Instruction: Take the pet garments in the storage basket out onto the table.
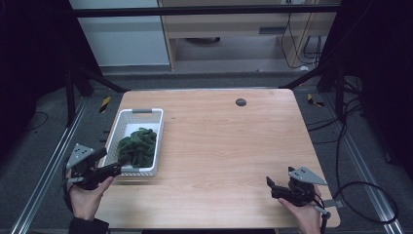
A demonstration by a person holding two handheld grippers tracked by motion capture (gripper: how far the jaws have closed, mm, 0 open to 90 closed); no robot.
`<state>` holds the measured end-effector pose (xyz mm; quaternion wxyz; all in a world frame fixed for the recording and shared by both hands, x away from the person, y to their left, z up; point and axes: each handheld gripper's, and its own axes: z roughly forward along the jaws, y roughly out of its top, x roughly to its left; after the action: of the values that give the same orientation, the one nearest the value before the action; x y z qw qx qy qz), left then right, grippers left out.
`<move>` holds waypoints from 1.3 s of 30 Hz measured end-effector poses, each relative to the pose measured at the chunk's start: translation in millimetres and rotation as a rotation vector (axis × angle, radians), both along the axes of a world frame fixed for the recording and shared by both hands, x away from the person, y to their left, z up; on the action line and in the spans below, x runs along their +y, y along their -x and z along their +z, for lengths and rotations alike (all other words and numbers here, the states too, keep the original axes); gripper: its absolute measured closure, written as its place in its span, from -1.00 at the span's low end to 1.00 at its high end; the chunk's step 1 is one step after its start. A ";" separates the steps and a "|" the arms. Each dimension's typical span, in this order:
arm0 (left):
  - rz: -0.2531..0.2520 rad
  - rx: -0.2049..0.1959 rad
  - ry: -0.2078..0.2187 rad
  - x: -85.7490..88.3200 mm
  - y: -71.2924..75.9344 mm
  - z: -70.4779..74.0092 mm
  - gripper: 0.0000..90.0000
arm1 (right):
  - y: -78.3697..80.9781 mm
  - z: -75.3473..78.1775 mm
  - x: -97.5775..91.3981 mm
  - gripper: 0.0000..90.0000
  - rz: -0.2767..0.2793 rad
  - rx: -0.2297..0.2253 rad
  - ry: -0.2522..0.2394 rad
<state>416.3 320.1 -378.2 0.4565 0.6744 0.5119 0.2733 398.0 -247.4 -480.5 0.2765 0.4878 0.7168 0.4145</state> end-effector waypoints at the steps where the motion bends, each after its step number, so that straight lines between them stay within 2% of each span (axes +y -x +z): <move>1: 0.003 -0.002 0.001 0.4 -1.0 0.8 -0.61 | 0.0 0.0 0.0 -0.73 -0.001 -0.001 0.001; 4: 0.010 -0.002 0.003 2.4 -5.6 3.6 -0.62 | -0.5 -0.2 0.2 -0.74 0.000 -0.002 0.001; 8: 0.029 -0.008 0.027 7.8 -14.6 7.8 -0.62 | -0.3 0.7 0.7 -0.75 0.001 -0.006 -0.002; 21: 0.050 0.026 0.019 12.0 -38.4 7.2 -0.62 | -1.3 0.0 0.4 -0.76 0.001 -0.012 0.004; 29: 0.036 0.039 -0.007 7.4 -54.8 10.3 -0.63 | -2.3 0.1 -0.3 -0.76 0.002 -0.011 0.005; 33: 0.034 0.057 -0.043 0.6 -64.4 8.4 -0.63 | -2.9 -0.1 -0.7 -0.77 0.003 -0.009 0.000; 39: 0.035 0.076 -0.070 -5.1 -75.4 8.4 -0.63 | -3.2 0.2 -1.0 -0.77 0.007 -0.010 0.001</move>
<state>491.7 315.0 -369.9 0.4082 0.6907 0.5306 0.2733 401.3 -248.5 -480.3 0.2788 0.4833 0.7173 0.4173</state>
